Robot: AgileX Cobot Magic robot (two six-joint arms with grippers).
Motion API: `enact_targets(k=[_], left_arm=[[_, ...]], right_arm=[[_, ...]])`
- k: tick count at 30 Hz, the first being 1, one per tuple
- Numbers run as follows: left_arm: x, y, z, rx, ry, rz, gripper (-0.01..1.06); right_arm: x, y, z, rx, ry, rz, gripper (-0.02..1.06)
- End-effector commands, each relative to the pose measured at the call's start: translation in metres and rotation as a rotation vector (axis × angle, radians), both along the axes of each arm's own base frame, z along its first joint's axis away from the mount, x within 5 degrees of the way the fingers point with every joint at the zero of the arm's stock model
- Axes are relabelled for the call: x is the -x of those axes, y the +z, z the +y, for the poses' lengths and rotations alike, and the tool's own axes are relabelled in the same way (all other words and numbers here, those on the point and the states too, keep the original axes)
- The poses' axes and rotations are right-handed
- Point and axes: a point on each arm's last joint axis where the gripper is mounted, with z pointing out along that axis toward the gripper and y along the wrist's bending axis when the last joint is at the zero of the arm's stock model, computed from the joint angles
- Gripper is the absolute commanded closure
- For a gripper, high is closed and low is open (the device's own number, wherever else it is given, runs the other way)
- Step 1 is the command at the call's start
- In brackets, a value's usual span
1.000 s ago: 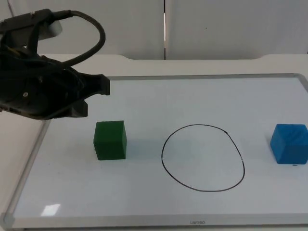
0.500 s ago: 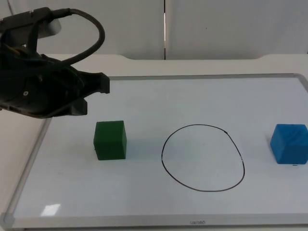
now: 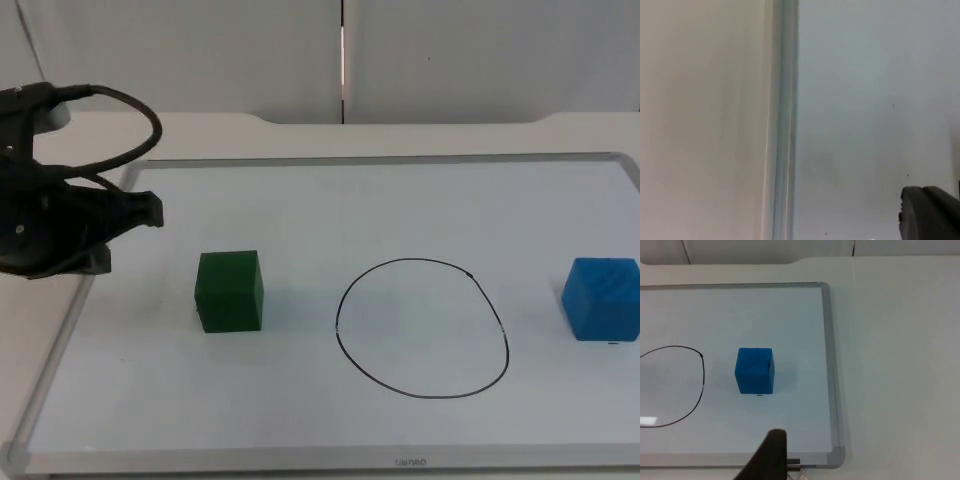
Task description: Push the two cubes into the marked area.
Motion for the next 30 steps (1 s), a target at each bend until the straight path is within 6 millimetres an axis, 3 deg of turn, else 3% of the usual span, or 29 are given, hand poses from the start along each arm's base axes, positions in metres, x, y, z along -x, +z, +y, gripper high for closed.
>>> enact_targets(k=[1, 9, 15, 23, 30], left_arm=[[-0.009, -0.002, -0.002, -0.01, -0.035, 0.013, 1.05], [-0.034, -0.016, -0.032, -0.003, -0.142, 0.072, 1.05], [-0.033, -0.027, -0.042, -0.008, -0.169, 0.104, 1.05], [-0.022, -0.029, -0.078, -0.028, -0.278, 0.072, 1.05], [-0.02, -0.03, -0.083, -0.026, -0.29, 0.07, 1.05]], right_arm=[[-0.001, 0.0, 0.0, 0.0, -0.006, 0.002, 0.0], [-0.001, 0.0, 0.0, 0.0, -0.006, 0.002, 0.0], [-0.001, 0.0, 0.0, 0.0, -0.006, 0.002, 0.0], [-0.001, 0.0, 0.0, 0.0, -0.006, 0.002, 0.0], [-0.001, 0.0, 0.0, 0.0, -0.006, 0.002, 0.0]])
